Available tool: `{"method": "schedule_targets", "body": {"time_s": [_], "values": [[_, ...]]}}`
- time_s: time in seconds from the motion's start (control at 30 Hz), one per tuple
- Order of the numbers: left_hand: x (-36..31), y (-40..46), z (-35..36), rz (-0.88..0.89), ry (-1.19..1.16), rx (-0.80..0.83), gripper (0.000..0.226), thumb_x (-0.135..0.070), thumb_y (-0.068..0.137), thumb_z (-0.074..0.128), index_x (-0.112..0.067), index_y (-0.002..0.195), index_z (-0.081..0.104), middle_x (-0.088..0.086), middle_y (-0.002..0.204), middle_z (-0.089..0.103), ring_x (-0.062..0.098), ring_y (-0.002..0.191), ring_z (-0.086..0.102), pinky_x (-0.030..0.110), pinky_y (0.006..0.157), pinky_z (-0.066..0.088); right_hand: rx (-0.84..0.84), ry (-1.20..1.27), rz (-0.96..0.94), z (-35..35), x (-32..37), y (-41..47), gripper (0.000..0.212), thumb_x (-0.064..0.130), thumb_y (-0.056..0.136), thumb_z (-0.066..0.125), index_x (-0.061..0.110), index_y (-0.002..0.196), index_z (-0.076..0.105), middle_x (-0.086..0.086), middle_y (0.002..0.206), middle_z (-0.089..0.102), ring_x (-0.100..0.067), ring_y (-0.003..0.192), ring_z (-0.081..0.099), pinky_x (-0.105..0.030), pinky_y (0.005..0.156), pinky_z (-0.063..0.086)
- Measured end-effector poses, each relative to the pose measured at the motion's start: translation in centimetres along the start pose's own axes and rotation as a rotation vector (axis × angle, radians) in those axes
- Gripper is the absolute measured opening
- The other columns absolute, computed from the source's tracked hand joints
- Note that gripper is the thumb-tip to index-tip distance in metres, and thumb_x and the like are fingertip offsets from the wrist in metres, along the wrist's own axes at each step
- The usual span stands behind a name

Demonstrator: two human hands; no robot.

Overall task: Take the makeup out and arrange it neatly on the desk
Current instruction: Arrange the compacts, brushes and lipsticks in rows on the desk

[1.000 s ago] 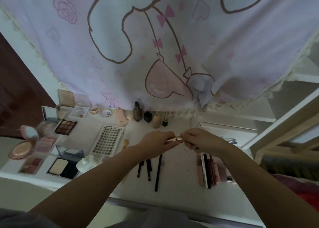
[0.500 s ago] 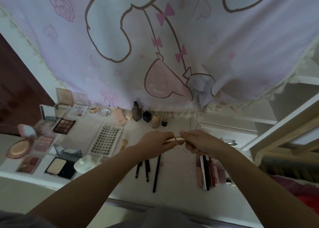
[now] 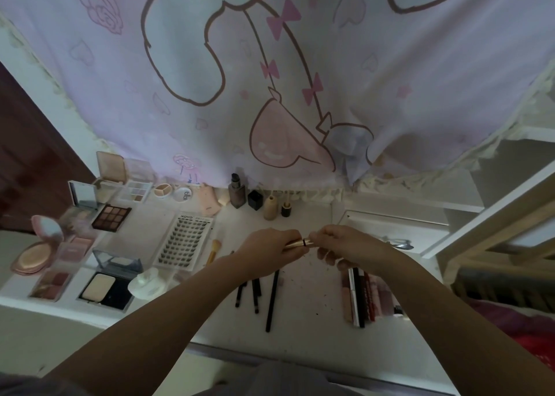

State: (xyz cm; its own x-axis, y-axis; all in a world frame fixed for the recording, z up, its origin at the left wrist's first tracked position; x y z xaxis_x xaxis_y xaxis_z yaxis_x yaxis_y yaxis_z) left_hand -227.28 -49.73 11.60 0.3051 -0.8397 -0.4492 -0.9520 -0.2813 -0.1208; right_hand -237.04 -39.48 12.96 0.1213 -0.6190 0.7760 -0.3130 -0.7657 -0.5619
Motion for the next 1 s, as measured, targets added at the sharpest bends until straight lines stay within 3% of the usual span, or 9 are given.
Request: {"method": "schedule_targets", "body": {"time_s": [0.07,0.17,0.23,0.33,0.47,0.6,0.73,0.9,1.0], "values": [[-0.1,0.0,0.1,0.000,0.010,0.005,0.027,-0.046,0.095,0.042,-0.023,0.101,0.055,-0.004,0.074,0.056,0.014,0.065,0.053,0.029,0.061,0.042,-0.005,-0.012,-0.004,0.0,-0.3,0.1,0.031,0.042,0.095,0.049,0.013,0.093,0.061,0.001,0.067,0.053,-0.007,0.054,0.045,-0.018,0.049,0.036],[-0.2,0.0,0.2,0.006,0.006,0.012,0.027,-0.046,0.095,0.042,-0.022,0.099,0.055,-0.002,0.075,0.057,0.016,0.066,0.054,0.030,0.062,0.044,0.030,-0.013,-0.062,0.0,-0.3,0.0,0.013,0.028,0.093,0.056,0.015,0.097,0.059,0.001,0.075,0.057,-0.008,0.065,0.052,-0.019,0.054,0.042],[-0.2,-0.1,0.1,0.011,0.024,0.009,0.027,-0.046,0.095,0.041,-0.023,0.099,0.055,-0.002,0.076,0.059,0.016,0.066,0.055,0.031,0.063,0.045,0.036,-0.003,-0.030,0.1,-0.4,-0.2,0.024,0.036,0.093,0.056,0.013,0.099,0.060,0.002,0.074,0.060,-0.008,0.062,0.053,-0.018,0.052,0.043],[-0.5,-0.1,-0.1,0.023,0.074,-0.004,0.028,-0.048,0.095,0.041,-0.024,0.101,0.054,-0.001,0.079,0.061,0.016,0.068,0.056,0.032,0.064,0.045,0.018,0.021,-0.003,0.2,-0.4,-0.2,0.038,0.045,0.095,0.046,0.010,0.088,0.060,0.001,0.061,0.051,-0.006,0.046,0.041,-0.017,0.043,0.033],[-0.4,-0.2,-0.1,0.019,0.079,-0.002,0.027,-0.047,0.095,0.041,-0.024,0.100,0.054,-0.002,0.078,0.059,0.015,0.067,0.055,0.031,0.064,0.045,0.030,0.030,-0.062,0.1,-0.1,-0.4,0.014,0.029,0.094,0.055,0.016,0.097,0.058,0.002,0.073,0.058,-0.007,0.062,0.050,-0.017,0.049,0.040],[-0.4,-0.3,-0.3,0.024,0.089,-0.014,0.028,-0.048,0.095,0.041,-0.024,0.102,0.054,-0.001,0.080,0.061,0.017,0.069,0.056,0.031,0.064,0.045,0.029,0.088,-0.013,0.2,-0.3,-0.4,0.029,0.040,0.095,0.049,0.014,0.092,0.062,0.001,0.065,0.055,-0.006,0.050,0.045,-0.016,0.043,0.034],[-0.4,-0.3,-0.7,0.016,0.096,-0.020,0.028,-0.047,0.095,0.041,-0.023,0.100,0.054,0.000,0.079,0.060,0.019,0.070,0.057,0.034,0.065,0.046,0.026,0.094,-0.070,0.1,0.2,-0.3,0.012,0.028,0.094,0.055,0.017,0.095,0.060,0.002,0.070,0.056,-0.007,0.058,0.049,-0.017,0.047,0.038],[-0.4,-0.4,-1.1,0.027,0.115,-0.030,0.027,-0.048,0.095,0.041,-0.024,0.099,0.053,-0.002,0.078,0.058,0.018,0.070,0.056,0.032,0.065,0.044,0.010,0.031,-0.010,0.3,0.0,-0.3,0.035,0.044,0.095,0.046,0.013,0.091,0.062,0.001,0.063,0.053,-0.006,0.049,0.044,-0.017,0.044,0.032],[-0.3,-0.5,-1.0,0.023,0.119,-0.009,0.027,-0.047,0.095,0.041,-0.023,0.097,0.053,-0.003,0.075,0.056,0.017,0.067,0.053,0.032,0.063,0.043,0.031,0.027,-0.055,0.2,0.1,-0.3,0.015,0.029,0.095,0.053,0.016,0.098,0.060,0.002,0.073,0.058,-0.007,0.061,0.051,-0.018,0.050,0.039]]}}
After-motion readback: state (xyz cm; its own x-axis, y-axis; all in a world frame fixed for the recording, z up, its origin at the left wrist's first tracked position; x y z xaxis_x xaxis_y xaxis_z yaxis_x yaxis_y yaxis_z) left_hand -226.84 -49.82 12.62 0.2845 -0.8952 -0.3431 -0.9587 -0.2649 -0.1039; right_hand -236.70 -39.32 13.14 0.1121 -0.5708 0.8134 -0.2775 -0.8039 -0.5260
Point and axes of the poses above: each hand's wrist, its own y-axis towards the middle knuckle, its own z-axis out of the palm, x = y × z, the point moved 6 cm from there along y, towards the middle knuckle
